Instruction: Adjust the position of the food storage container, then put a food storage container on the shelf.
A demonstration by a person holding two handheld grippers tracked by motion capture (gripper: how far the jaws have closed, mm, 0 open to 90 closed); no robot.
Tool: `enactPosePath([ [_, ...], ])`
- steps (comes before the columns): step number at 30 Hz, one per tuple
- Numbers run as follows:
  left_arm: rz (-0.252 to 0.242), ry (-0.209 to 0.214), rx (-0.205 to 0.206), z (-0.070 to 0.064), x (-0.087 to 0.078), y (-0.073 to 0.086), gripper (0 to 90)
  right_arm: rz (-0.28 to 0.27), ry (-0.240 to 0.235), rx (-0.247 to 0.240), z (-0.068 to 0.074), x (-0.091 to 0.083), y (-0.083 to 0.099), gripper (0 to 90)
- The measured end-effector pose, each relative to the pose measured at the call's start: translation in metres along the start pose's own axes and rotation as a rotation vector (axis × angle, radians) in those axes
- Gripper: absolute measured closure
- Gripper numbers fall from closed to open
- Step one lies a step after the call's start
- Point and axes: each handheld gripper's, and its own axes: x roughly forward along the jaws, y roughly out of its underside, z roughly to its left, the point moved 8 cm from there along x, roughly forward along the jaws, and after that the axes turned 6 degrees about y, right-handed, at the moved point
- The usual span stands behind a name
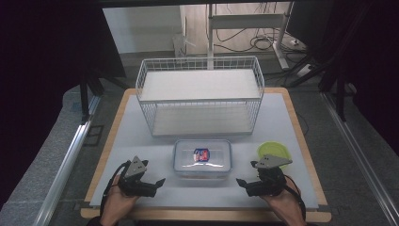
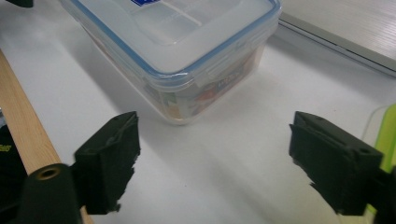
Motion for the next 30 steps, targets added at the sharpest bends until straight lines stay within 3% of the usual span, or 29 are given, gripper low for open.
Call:
enactPosePath([
  [5,-0.023,0.035,-0.035,0.003,0.003,0.000,6.8,0.003,0.002,-0.014,0.002,0.004,0.001,9.7],
  [20,-0.021,0.009,0.020,0.000,0.003,-0.006,7.4,0.000,0.013,-0.002,0.000,0.006,-0.001,3.8],
  [30,-0.010,0.016,-0.009,0.000,0.001,-0.014,7.3,-0.007,-0.005,0.017,0.004,0.008,-0.006,4.4],
])
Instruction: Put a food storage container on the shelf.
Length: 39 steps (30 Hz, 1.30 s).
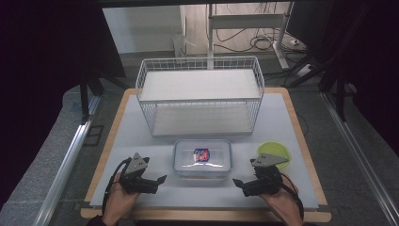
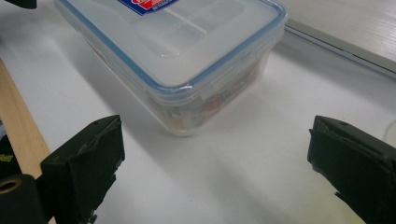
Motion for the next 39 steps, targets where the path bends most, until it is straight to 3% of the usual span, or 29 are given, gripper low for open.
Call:
enactPosePath([
  [3,0.020,0.017,-0.010,-0.002,0.002,-0.007,7.1,0.003,-0.021,-0.024,0.005,0.002,-0.003,7.9],
  [7,0.038,-0.006,-0.053,0.003,0.005,-0.019,4.5,0.030,-0.046,-0.038,0.013,0.008,-0.005,6.0],
  [11,0.014,0.060,-0.086,0.004,0.008,-0.027,4.8,0.055,-0.053,-0.039,0.014,0.015,-0.008,0.9],
  [15,-0.005,0.118,-0.117,0.006,0.012,-0.033,5.7,0.050,-0.066,0.010,0.011,0.014,-0.019,3.0],
  [20,-0.022,0.182,-0.127,0.006,0.026,-0.045,7.3,0.047,-0.088,0.082,0.003,0.021,-0.032,7.7],
  [24,-0.004,0.209,-0.135,0.005,0.038,-0.049,8.1,0.069,-0.090,0.096,0.000,0.036,-0.037,7.6],
  [28,0.006,0.278,-0.173,0.004,0.048,-0.050,7.5,0.101,-0.093,0.118,-0.003,0.049,-0.038,7.2],
  [30,0.006,0.324,-0.199,0.003,0.052,-0.051,6.6,0.108,-0.115,0.147,-0.004,0.052,-0.038,7.2],
  [36,0.036,0.392,-0.232,0.000,0.063,-0.051,3.4,0.147,-0.203,0.235,-0.002,0.059,-0.037,7.9],
  [39,0.048,0.442,-0.265,-0.004,0.067,-0.049,2.9,0.158,-0.221,0.261,-0.001,0.063,-0.037,6.1],
])
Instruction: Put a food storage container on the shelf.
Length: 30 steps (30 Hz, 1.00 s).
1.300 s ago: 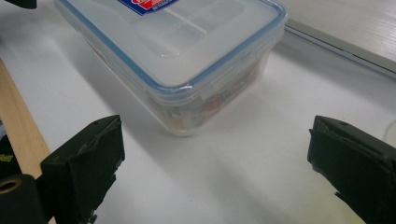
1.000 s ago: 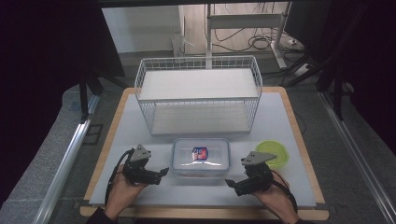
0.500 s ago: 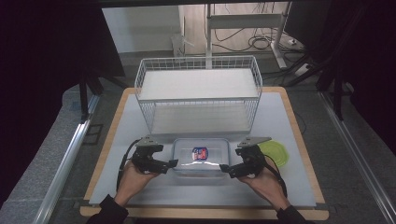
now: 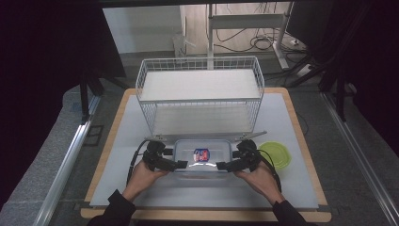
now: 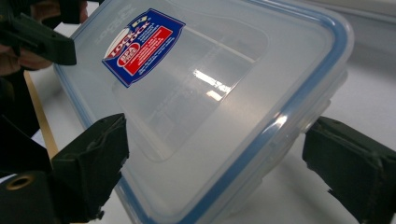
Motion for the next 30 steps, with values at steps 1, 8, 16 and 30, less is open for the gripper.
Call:
enactPosePath([
  [1,0.009,0.003,0.000,0.000,0.001,0.001,1.6,0.005,-0.005,0.013,-0.001,0.001,-0.001,6.0],
  [8,0.037,-0.029,0.022,-0.006,-0.002,0.003,1.8,0.018,-0.025,0.043,0.000,0.002,-0.001,9.4],
  [16,-0.002,-0.039,0.047,-0.016,-0.014,0.012,15.4,-0.002,-0.011,0.019,0.009,-0.011,0.010,19.9],
  [30,-0.122,0.018,-0.011,-0.026,-0.035,0.025,44.5,-0.069,-0.044,0.025,0.013,-0.034,0.021,44.5],
])
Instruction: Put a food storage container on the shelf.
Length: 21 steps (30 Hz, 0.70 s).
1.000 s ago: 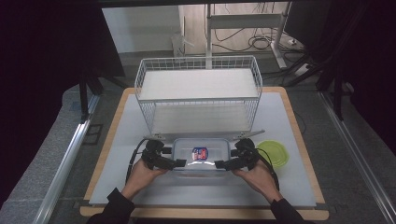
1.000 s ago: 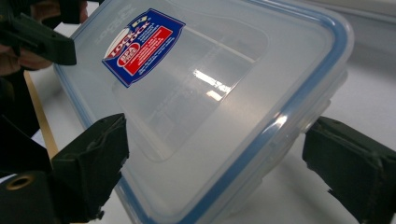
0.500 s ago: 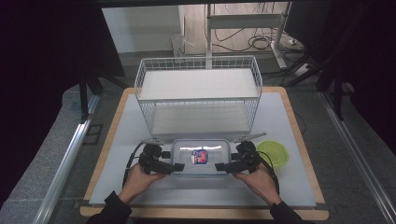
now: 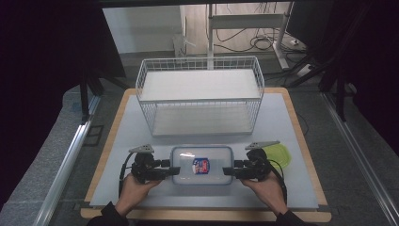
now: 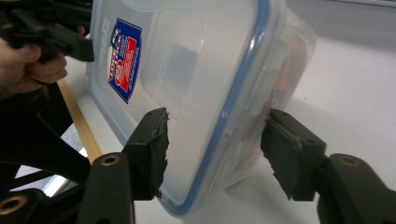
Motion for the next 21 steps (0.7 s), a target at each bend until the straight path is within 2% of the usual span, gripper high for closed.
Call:
enactPosePath([
  [7,-0.031,-0.011,-0.004,0.001,-0.002,-0.002,47.7,-0.032,-0.007,0.015,0.001,-0.004,0.002,50.2],
  [10,-0.038,-0.021,-0.003,0.000,-0.001,-0.003,48.2,-0.062,-0.017,0.042,-0.001,-0.004,0.000,51.9],
  [15,-0.045,-0.027,-0.007,0.001,-0.001,-0.004,48.2,-0.076,-0.001,0.057,0.000,-0.004,0.001,52.3],
  [21,-0.051,-0.040,0.024,-0.004,-0.003,-0.012,48.4,-0.107,-0.004,0.073,-0.001,-0.008,-0.004,52.4],
])
